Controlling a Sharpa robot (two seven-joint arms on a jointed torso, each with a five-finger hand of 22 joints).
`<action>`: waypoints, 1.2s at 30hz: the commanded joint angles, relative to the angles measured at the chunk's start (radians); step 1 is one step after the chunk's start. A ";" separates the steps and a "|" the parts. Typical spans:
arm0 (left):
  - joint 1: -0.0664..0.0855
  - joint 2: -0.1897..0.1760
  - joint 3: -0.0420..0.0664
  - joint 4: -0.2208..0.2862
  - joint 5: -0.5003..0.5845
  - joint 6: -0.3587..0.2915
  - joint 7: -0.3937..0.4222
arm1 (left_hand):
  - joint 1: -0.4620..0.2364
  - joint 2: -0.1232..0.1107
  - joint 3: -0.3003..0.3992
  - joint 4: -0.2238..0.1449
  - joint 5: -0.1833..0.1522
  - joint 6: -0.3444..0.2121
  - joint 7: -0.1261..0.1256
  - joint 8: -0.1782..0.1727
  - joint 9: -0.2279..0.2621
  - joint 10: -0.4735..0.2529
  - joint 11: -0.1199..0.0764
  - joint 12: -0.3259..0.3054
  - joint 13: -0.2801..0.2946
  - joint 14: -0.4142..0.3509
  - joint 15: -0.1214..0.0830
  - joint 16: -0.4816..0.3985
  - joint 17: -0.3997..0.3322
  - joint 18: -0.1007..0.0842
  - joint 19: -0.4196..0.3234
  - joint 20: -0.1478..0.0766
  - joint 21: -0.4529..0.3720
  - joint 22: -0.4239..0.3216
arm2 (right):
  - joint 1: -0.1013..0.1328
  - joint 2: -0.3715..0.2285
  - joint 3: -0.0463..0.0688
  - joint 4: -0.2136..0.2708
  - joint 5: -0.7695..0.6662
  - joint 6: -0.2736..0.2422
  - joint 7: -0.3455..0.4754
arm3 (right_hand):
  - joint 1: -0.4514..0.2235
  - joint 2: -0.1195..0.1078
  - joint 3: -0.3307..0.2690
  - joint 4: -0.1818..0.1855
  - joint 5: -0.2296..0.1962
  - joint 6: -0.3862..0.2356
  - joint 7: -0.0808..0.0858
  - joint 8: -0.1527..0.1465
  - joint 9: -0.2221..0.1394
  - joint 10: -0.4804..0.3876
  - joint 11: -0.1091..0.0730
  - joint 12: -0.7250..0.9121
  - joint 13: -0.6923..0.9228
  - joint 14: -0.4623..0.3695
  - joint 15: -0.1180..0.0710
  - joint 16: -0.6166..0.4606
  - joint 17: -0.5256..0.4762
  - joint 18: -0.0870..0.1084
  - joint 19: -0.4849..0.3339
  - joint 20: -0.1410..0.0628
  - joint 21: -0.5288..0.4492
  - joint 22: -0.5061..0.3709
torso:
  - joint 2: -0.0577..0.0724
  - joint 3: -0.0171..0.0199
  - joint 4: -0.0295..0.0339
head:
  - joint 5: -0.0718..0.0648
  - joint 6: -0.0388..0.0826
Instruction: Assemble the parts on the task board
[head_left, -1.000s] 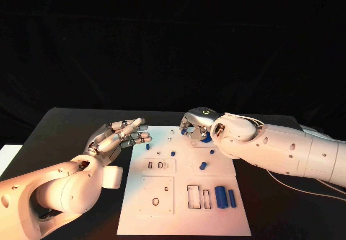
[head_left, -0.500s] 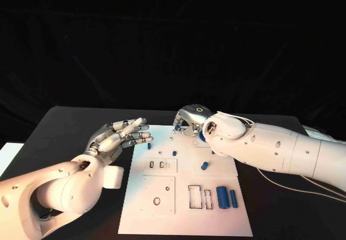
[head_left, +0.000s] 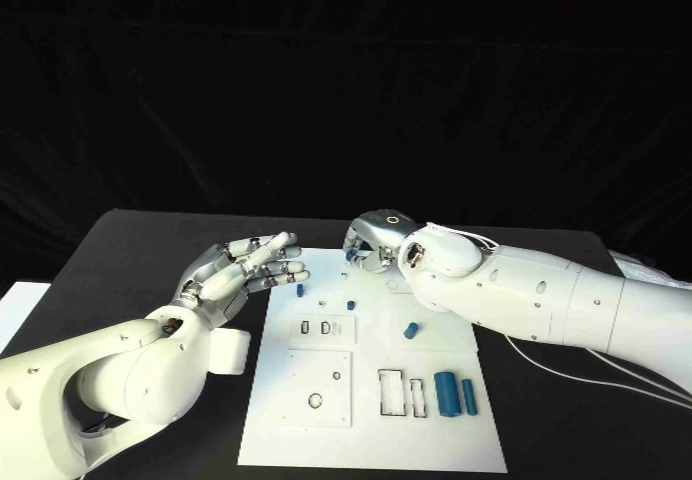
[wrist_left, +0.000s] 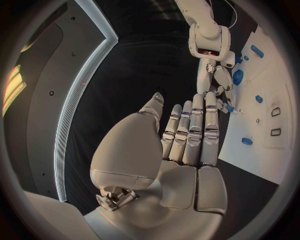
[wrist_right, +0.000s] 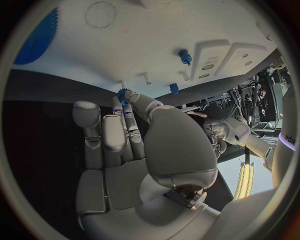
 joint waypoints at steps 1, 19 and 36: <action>0.002 0.003 0.001 0.004 0.002 0.024 0.005 | 0.000 0.006 0.000 -0.007 -0.006 0.004 0.006 -0.005 -0.001 0.005 0.004 -0.005 0.001 0.005 0.003 -0.007 0.001 0.012 0.007 0.000 -0.005 -0.001 | -0.002 0.007 0.000 -0.008 -0.002 0.033 -0.002 | -0.009 -0.005 0.001 0.005 -0.001 -0.007 0.003 -0.003 0.002 -0.006 -0.001 0.007 0.002 0.033 0.001 0.006 0.002 -0.016 -0.002 0.005 0.007 0.001 | 0.001 -0.0009 0.0016 | 0.001 -0.002; 0.006 0.003 0.001 0.006 0.002 0.026 0.003 | 0.001 0.008 -0.001 -0.010 -0.006 0.004 0.006 -0.006 -0.001 0.006 0.004 -0.007 0.001 0.005 0.003 -0.008 0.003 0.012 0.008 0.000 -0.007 -0.002 | -0.005 0.025 -0.002 -0.030 0.000 0.057 -0.018 | -0.029 -0.046 -0.011 0.014 -0.008 -0.145 0.026 -0.006 -0.030 -0.160 0.034 0.005 -0.002 -0.010 0.027 -0.089 -0.129 0.013 -0.104 0.027 -0.108 -0.183 | 0.003 -0.0026 0.0015 | 0.001 -0.005; 0.007 -0.006 0.001 0.004 0.004 0.029 0.000 | 0.002 0.008 -0.001 -0.012 -0.006 0.004 0.006 -0.008 -0.001 0.005 0.004 -0.009 0.001 0.005 0.003 -0.009 0.004 0.012 0.008 0.000 -0.007 -0.002 | 0.001 -0.172 0.002 0.161 0.088 -0.011 -0.031 | -0.018 -0.037 -0.065 0.028 0.013 -0.169 0.035 0.004 -0.027 -0.123 0.027 0.064 0.007 0.020 0.026 -0.064 -0.093 0.008 -0.064 0.027 -0.087 -0.147 | 0.004 0.0012 -0.0109 | -0.002 0.006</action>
